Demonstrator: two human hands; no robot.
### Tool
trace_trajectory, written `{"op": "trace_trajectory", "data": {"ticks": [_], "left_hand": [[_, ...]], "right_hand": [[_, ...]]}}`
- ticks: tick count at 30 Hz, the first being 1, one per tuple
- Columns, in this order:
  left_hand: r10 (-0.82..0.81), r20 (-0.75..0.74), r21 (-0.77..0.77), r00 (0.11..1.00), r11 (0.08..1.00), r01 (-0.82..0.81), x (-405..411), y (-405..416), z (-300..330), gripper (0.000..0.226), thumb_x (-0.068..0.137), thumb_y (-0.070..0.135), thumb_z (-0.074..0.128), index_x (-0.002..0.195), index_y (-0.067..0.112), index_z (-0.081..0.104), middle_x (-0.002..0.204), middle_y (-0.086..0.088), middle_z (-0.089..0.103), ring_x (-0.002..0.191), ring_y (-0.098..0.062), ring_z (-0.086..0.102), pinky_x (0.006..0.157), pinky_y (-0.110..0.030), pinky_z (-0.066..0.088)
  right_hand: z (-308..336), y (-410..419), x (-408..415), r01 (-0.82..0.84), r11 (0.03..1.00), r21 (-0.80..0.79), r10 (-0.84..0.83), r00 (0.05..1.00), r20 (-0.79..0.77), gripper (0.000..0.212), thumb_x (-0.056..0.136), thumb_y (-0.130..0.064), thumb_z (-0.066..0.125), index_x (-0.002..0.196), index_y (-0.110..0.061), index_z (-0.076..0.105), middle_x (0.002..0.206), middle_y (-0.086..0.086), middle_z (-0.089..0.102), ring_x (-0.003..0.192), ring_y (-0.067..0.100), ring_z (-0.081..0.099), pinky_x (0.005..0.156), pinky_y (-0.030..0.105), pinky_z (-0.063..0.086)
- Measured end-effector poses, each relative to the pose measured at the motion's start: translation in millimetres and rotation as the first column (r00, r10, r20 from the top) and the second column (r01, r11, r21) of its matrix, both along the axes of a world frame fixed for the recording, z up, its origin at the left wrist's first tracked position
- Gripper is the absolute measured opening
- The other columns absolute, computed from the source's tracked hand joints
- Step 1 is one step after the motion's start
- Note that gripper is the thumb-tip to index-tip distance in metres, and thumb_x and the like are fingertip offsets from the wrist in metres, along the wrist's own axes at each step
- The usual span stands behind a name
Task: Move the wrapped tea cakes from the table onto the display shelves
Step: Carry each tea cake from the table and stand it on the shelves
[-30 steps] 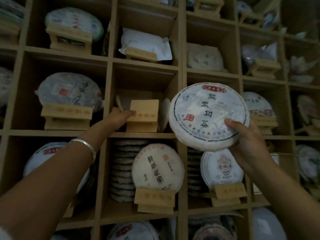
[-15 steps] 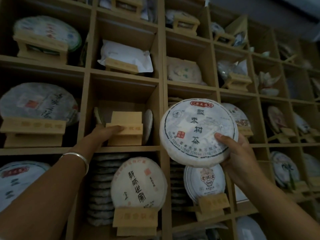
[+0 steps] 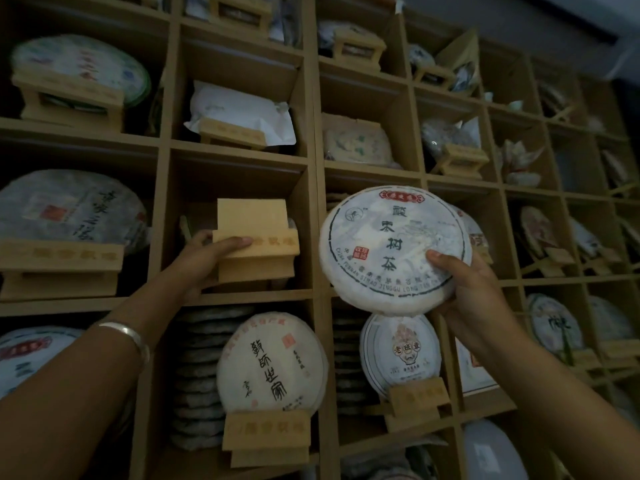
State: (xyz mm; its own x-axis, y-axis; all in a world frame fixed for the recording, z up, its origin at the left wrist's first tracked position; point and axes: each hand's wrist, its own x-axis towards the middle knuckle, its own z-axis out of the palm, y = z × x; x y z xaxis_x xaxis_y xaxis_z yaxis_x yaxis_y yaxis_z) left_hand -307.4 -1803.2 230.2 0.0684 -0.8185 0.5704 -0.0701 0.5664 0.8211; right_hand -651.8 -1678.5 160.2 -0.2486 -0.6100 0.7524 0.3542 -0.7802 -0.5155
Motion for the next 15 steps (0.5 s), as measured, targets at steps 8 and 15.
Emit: {"op": "trace_trajectory", "data": {"ticks": [8, 15], "left_hand": [[-0.221, 0.268, 0.043, 0.938, 0.975, 0.218, -48, 64, -12, 0.066, 0.048, 0.036, 0.089, 0.105, 0.039, 0.056, 0.116, -0.003, 0.062, 0.102, -0.026, 0.064, 0.07, -0.039, 0.059], [-0.406, 0.331, 0.097, 0.852, 0.913, 0.397, -86, 96, -40, 0.074, 0.044, 0.036, 0.089, 0.112, 0.03, 0.058, 0.118, -0.01, 0.066, 0.107, -0.029, 0.067, 0.08, -0.043, 0.058]], "right_hand": [[23, 25, -4, 0.039, 0.996, -0.075, -0.042, 0.999, -0.031, 0.044, 0.094, -0.003, 0.056, 0.137, -0.013, 0.053, 0.123, 0.009, 0.07, 0.107, 0.025, 0.07, 0.072, 0.035, 0.061], [25, 44, -15, 0.073, 0.996, -0.06, -0.079, 0.991, -0.104, 0.047, 0.094, -0.005, 0.055, 0.14, -0.012, 0.049, 0.131, 0.013, 0.064, 0.118, 0.032, 0.063, 0.094, 0.052, 0.054]]}}
